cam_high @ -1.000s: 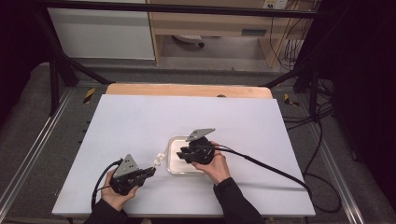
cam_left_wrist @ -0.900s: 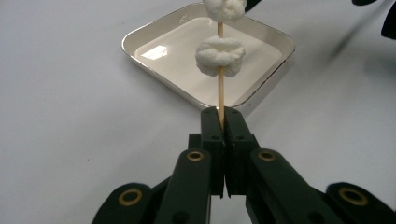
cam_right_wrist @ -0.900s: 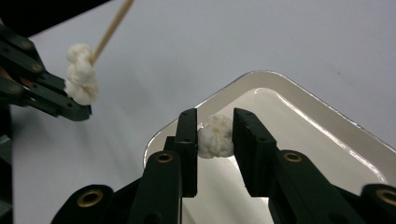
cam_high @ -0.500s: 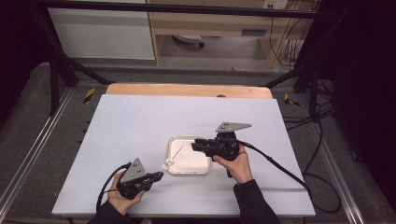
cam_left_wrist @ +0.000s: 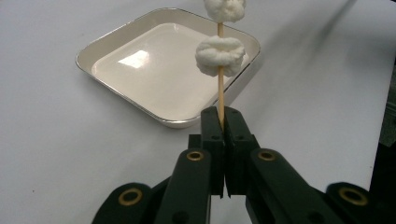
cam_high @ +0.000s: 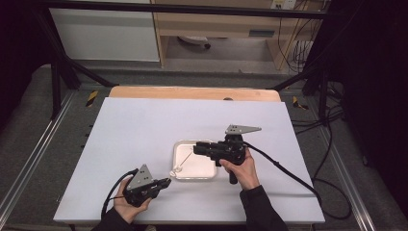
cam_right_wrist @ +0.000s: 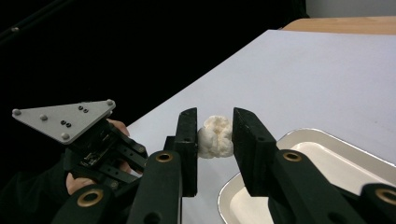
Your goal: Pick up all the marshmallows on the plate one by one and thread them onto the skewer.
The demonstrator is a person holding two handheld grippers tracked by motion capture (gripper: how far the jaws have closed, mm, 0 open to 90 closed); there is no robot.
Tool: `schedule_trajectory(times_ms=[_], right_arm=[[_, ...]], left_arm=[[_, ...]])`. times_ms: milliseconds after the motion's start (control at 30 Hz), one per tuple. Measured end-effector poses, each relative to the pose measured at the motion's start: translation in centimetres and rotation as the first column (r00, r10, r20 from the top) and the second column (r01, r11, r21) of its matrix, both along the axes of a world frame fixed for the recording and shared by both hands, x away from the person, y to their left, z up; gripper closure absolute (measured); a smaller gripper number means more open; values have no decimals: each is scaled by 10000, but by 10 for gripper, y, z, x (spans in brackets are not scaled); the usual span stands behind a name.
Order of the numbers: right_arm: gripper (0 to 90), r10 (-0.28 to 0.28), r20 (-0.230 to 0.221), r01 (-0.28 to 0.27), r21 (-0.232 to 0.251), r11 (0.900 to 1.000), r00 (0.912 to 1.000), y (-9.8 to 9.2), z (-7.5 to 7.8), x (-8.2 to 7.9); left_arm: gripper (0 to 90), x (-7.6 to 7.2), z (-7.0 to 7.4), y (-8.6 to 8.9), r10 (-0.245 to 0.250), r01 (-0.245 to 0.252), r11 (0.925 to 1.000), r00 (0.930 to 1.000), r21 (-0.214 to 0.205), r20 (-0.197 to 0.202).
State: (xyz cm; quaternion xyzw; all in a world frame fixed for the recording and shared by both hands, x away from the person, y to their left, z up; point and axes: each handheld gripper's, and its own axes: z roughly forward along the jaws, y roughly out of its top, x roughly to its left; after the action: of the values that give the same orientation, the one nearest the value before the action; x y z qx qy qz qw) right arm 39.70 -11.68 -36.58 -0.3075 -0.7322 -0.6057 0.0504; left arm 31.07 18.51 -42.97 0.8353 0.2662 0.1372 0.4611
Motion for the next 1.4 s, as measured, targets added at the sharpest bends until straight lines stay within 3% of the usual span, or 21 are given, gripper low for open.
schedule_trajectory(times_ms=[533,933,1400], right_arm=[[752,508,-575,-502,111,9987,9971,9,-12,0],[750,610,-708,-632,-298,9976,9956,21,-29,-4],[749,829,-836,-887,-684,9937,9930,26,-39,-8]], left_arm=[[885,-1,0,-1,-9,10,10000,10000,-97,63],[884,1,-4,-5,114,-114,9999,9998,34,-180],[884,2,-6,-8,96,-93,9999,9994,96,-319]])
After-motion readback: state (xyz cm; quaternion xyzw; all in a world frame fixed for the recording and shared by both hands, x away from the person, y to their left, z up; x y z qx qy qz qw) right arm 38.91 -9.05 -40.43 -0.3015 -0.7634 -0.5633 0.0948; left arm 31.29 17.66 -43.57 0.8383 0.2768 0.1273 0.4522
